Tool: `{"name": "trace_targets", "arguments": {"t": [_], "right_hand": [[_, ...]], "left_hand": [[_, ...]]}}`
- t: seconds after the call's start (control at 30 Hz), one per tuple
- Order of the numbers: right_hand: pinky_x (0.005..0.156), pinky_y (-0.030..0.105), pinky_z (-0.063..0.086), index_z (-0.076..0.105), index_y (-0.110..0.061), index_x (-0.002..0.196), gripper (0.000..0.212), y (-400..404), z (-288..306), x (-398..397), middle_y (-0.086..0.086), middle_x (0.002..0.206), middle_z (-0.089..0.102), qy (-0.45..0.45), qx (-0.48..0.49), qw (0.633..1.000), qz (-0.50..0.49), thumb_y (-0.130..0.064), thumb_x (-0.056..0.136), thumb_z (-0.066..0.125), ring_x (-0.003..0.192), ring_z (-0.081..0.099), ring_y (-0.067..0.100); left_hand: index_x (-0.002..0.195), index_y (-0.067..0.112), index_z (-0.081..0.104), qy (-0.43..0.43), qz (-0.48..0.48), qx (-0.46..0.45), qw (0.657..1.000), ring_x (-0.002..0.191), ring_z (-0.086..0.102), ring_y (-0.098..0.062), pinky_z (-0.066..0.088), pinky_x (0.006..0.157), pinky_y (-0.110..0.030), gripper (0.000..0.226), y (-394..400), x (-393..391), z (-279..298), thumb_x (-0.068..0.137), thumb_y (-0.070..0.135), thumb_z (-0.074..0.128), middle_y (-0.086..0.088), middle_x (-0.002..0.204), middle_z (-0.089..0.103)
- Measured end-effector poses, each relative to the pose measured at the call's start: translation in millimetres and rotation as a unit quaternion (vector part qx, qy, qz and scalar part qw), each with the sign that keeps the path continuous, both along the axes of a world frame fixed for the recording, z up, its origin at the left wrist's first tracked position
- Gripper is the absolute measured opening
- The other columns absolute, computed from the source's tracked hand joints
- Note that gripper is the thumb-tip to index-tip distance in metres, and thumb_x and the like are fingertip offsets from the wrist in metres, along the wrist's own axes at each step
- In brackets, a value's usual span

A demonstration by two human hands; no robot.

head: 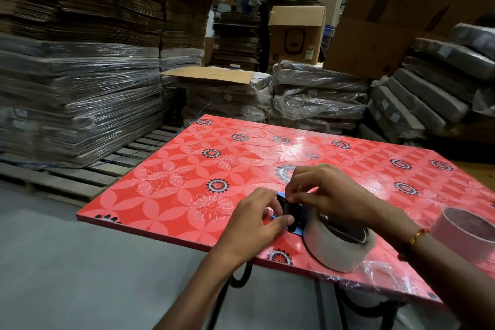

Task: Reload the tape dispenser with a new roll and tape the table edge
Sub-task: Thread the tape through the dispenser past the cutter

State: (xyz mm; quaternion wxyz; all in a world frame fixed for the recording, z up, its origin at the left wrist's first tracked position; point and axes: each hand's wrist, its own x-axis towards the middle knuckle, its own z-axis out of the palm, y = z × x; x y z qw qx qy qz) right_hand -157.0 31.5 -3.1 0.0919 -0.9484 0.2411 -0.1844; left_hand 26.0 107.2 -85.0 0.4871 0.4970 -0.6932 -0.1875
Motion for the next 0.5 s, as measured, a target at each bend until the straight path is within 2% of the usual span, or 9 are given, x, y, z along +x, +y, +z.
{"name": "trace_targets", "arguments": {"t": [0.07, 0.1, 0.17, 0.2, 0.27, 0.3, 0.37, 0.43, 0.5], "right_hand": [[0.073, 0.018, 0.055, 0.077, -0.017, 0.090, 0.006, -1, 1, 1, -0.007, 0.088, 0.070, -0.007, 0.044, 0.999, -0.023, -0.012, 0.089, 0.074, 0.081, 0.069, 0.009], [0.075, 0.018, 0.055, 0.078, -0.015, 0.091, 0.007, -1, 2, 2, -0.008, 0.088, 0.070, -0.013, 0.076, 0.996, -0.034, -0.009, 0.088, 0.075, 0.081, 0.069, 0.008], [0.077, 0.028, 0.055, 0.075, -0.015, 0.100, 0.017, -1, 5, 1, -0.008, 0.087, 0.070, -0.034, 0.191, 0.980, -0.043, -0.003, 0.087, 0.075, 0.081, 0.069, 0.012], [0.077, 0.032, 0.053, 0.072, -0.015, 0.108, 0.024, 1, 7, -1, -0.003, 0.090, 0.070, -0.049, 0.262, 0.963, -0.040, -0.001, 0.088, 0.074, 0.083, 0.068, 0.015], [0.082, 0.042, 0.051, 0.066, -0.017, 0.121, 0.036, 5, 12, -8, 0.009, 0.107, 0.071, -0.089, 0.373, 0.923, -0.038, -0.006, 0.088, 0.075, 0.094, 0.068, 0.022], [0.090, 0.044, 0.052, 0.066, -0.019, 0.122, 0.038, 7, 14, -13, 0.011, 0.114, 0.070, -0.121, 0.398, 0.908, -0.044, -0.009, 0.087, 0.077, 0.103, 0.070, 0.027], [0.102, 0.044, 0.052, 0.068, -0.020, 0.116, 0.032, 15, 15, -21, 0.010, 0.117, 0.072, -0.182, 0.395, 0.898, -0.068, -0.012, 0.086, 0.078, 0.115, 0.069, 0.032], [0.093, 0.036, 0.056, 0.069, -0.020, 0.104, 0.021, 27, 9, -23, 0.008, 0.110, 0.074, -0.191, 0.344, 0.911, -0.126, -0.013, 0.087, 0.078, 0.112, 0.070, 0.026], [0.081, 0.026, 0.057, 0.065, -0.026, 0.090, 0.019, 38, -4, -21, 0.002, 0.104, 0.071, -0.143, 0.216, 0.950, -0.172, -0.014, 0.086, 0.079, 0.103, 0.070, 0.017]], "left_hand": [[0.082, 0.014, 0.067, -0.040, -0.003, -0.003, 0.999, 0.092, 0.061, -0.011, 0.049, 0.084, -0.028, 0.011, -2, 1, 0, 0.086, 0.024, 0.071, 0.006, 0.102, 0.063], [0.082, 0.013, 0.067, -0.047, -0.004, -0.005, 0.999, 0.089, 0.061, -0.013, 0.048, 0.082, -0.028, 0.009, -3, 2, 0, 0.087, 0.020, 0.070, 0.005, 0.100, 0.064], [0.081, 0.011, 0.067, -0.052, 0.001, -0.013, 0.999, 0.085, 0.060, -0.013, 0.045, 0.077, -0.021, 0.008, -3, 2, 2, 0.087, 0.015, 0.068, 0.002, 0.094, 0.064], [0.080, 0.010, 0.066, -0.050, 0.007, -0.013, 0.999, 0.083, 0.059, -0.012, 0.042, 0.073, -0.015, 0.009, -3, 2, 2, 0.088, 0.013, 0.068, 0.001, 0.091, 0.064], [0.078, 0.009, 0.064, -0.049, 0.022, -0.009, 0.998, 0.080, 0.057, -0.010, 0.038, 0.069, -0.010, 0.011, -4, 2, 2, 0.088, 0.012, 0.068, 0.001, 0.087, 0.064], [0.077, 0.010, 0.063, -0.051, 0.027, -0.008, 0.998, 0.079, 0.057, -0.011, 0.037, 0.068, -0.011, 0.012, -4, 2, 1, 0.088, 0.012, 0.068, 0.002, 0.086, 0.064], [0.076, 0.010, 0.063, -0.048, 0.034, -0.005, 0.998, 0.078, 0.058, -0.013, 0.039, 0.068, -0.014, 0.012, -4, 1, 1, 0.087, 0.012, 0.067, 0.002, 0.085, 0.064], [0.076, 0.010, 0.064, -0.042, 0.041, 0.002, 0.998, 0.079, 0.060, -0.014, 0.042, 0.070, -0.019, 0.013, -4, -1, 0, 0.088, 0.013, 0.066, 0.001, 0.085, 0.065], [0.076, 0.010, 0.064, -0.038, 0.049, 0.008, 0.998, 0.080, 0.061, -0.015, 0.044, 0.072, -0.025, 0.013, -4, -3, 1, 0.088, 0.014, 0.066, 0.001, 0.085, 0.066]]}}
